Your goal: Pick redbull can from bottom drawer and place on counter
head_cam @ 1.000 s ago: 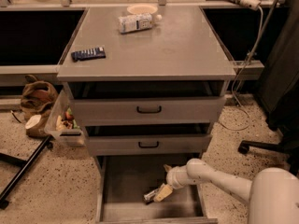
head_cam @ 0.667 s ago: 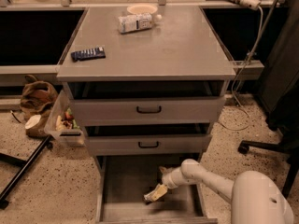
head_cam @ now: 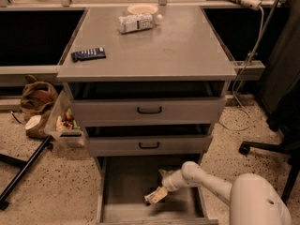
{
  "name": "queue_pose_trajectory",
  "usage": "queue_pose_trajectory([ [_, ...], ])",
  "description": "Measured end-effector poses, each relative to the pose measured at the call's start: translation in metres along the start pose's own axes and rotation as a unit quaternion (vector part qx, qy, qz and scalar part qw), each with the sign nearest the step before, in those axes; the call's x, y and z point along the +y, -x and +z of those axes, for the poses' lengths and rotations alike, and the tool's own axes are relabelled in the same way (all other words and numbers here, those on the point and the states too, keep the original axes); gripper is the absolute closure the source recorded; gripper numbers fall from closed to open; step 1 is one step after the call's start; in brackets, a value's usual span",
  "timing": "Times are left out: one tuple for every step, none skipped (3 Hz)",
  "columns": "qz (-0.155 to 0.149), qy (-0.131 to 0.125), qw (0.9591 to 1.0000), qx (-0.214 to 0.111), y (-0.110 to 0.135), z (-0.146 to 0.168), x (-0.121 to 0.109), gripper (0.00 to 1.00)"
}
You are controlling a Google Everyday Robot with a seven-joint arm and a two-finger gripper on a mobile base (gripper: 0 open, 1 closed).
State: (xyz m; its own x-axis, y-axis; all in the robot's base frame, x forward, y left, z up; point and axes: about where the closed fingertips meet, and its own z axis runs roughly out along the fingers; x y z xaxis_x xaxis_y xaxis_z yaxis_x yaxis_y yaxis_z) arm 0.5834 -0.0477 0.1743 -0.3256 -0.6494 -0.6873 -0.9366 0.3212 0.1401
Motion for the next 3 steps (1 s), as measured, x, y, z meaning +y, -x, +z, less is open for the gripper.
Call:
queue_pose_trajectory([
  [0.014,0.011,0.9998,-0.011,-0.016,0.013,0.007,0.00],
  [0.025,0.024,0.9992,-0.022,-0.028,0.026,0.018,0.00],
  [0.021,0.046,0.9984,-0.024,-0.035,0.040,0.024,0.18],
])
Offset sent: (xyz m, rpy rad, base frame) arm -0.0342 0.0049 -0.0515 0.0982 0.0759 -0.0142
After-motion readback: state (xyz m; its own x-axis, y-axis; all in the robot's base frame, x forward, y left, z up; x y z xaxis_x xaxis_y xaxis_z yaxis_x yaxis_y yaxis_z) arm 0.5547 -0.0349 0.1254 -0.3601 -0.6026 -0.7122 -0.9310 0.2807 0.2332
